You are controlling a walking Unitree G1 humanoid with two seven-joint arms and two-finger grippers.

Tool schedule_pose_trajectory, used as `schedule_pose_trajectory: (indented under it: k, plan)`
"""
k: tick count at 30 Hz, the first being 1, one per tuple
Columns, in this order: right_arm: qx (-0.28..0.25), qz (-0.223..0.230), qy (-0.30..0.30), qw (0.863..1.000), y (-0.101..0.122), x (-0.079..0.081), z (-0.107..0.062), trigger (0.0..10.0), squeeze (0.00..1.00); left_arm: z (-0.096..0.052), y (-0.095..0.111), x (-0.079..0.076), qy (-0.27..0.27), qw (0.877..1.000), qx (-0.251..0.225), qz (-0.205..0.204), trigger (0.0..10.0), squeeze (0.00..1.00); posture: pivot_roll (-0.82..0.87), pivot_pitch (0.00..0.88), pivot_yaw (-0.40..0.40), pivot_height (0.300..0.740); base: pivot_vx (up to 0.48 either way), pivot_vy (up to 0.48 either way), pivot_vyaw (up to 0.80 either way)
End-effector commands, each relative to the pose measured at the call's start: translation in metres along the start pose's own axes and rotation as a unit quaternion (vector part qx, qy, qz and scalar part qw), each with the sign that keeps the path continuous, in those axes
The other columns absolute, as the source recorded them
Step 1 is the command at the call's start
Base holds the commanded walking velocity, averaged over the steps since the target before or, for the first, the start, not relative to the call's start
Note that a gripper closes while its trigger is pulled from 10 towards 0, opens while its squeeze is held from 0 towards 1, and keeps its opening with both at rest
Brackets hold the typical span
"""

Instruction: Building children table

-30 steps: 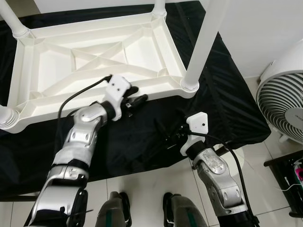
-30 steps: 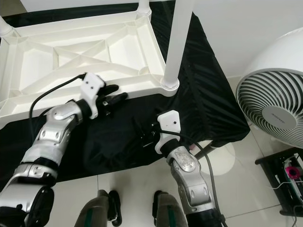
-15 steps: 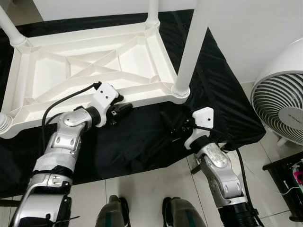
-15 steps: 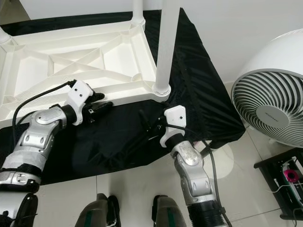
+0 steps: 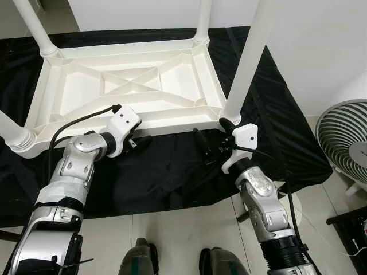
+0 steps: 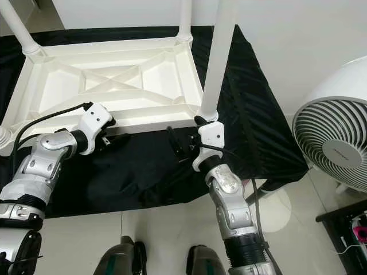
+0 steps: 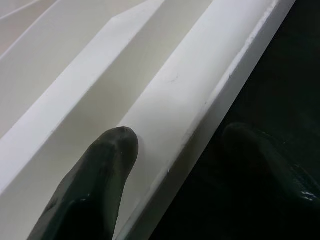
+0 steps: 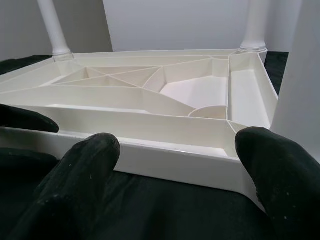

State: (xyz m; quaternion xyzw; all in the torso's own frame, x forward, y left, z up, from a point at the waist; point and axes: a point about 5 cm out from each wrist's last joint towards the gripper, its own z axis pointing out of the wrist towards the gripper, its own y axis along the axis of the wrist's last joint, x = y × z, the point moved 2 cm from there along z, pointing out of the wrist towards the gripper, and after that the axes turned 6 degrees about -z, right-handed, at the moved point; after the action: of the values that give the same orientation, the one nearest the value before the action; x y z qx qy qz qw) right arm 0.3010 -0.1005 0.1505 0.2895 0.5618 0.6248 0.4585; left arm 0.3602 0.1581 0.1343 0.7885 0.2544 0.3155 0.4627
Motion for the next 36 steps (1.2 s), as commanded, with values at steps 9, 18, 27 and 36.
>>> schedule_pose_trajectory:
  k: [9, 18, 27, 36]
  plan:
    - [-0.006, -0.004, -0.003, 1.000, 0.000, -0.003, 0.003, 10.0, 0.00, 0.007, 0.003, 0.010, 0.136, 0.990, -0.017, -0.030, 0.0, 0.00, -0.02, 0.043, 0.036, 0.740, 0.000, 0.000, 0.00]
    - [-0.011, -0.009, -0.010, 1.000, 0.003, -0.006, 0.007, 10.0, 0.00, 0.021, 0.005, -0.007, 0.167, 0.984, -0.026, -0.060, 0.0, 0.00, -0.03, 0.041, 0.031, 0.740, 0.000, 0.000, 0.00]
    - [-0.014, -0.010, -0.016, 1.000, 0.004, -0.006, 0.011, 10.0, 0.00, 0.046, 0.031, -0.047, 0.157, 0.983, -0.064, -0.064, 10.0, 0.00, -0.03, 0.035, 0.023, 0.740, 0.000, 0.000, 0.00]
    - [-0.013, -0.011, -0.016, 1.000, 0.003, -0.006, 0.010, 10.0, 0.00, 0.043, 0.038, -0.052, 0.146, 0.982, -0.096, -0.075, 10.0, 0.97, -0.03, 0.031, 0.026, 0.740, 0.000, 0.000, 0.00]
